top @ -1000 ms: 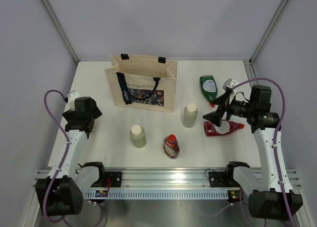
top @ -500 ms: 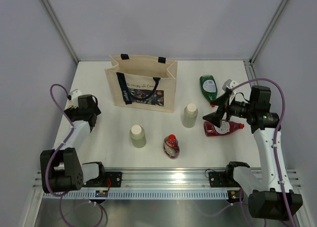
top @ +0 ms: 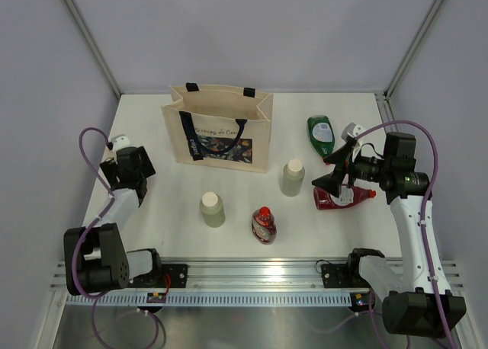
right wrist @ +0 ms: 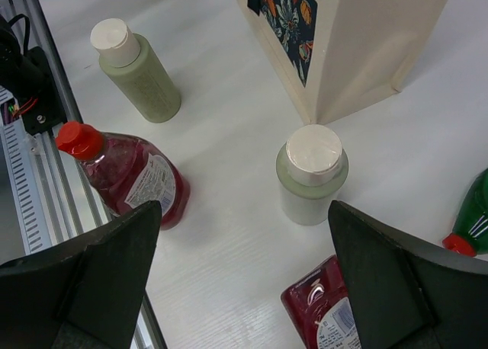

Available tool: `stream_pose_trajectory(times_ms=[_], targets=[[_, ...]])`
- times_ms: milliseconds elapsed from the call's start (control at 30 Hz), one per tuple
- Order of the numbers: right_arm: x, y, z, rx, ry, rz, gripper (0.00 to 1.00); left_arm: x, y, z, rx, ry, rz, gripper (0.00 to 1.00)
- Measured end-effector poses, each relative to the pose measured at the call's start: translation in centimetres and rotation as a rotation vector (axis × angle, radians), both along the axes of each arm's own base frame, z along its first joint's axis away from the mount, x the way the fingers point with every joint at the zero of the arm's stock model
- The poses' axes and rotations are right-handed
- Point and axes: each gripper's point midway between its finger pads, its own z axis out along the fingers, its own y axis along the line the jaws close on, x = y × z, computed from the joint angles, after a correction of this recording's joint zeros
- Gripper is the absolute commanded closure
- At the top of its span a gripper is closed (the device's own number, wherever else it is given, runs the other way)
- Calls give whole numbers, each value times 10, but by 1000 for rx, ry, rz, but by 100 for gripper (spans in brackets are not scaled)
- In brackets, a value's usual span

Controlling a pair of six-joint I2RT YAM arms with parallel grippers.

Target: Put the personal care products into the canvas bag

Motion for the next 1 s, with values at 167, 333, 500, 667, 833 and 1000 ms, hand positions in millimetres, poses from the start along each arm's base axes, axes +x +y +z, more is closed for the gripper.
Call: stream_pose_trajectory(times_ms=[167,333,500,667,833,1000], targets=[[-2,1,-1,2,6,7,1,3,1,3,9,-1,-39,1],[-2,1,-1,0,2,10,1,7,5,11,46,-7,-47,1],[-4,1,-2,2,7,18,0,18,9,14,74,-4,-64,1],[-5,2,-3,1,13,20,1,32,12,16,90,12,-82,1],[-5,1,-5,0,24,22,1,41,21,18,109,28,-92,1],[-4,1,-8,-2,36,26,0,44,25,21,96,4,-107,1]])
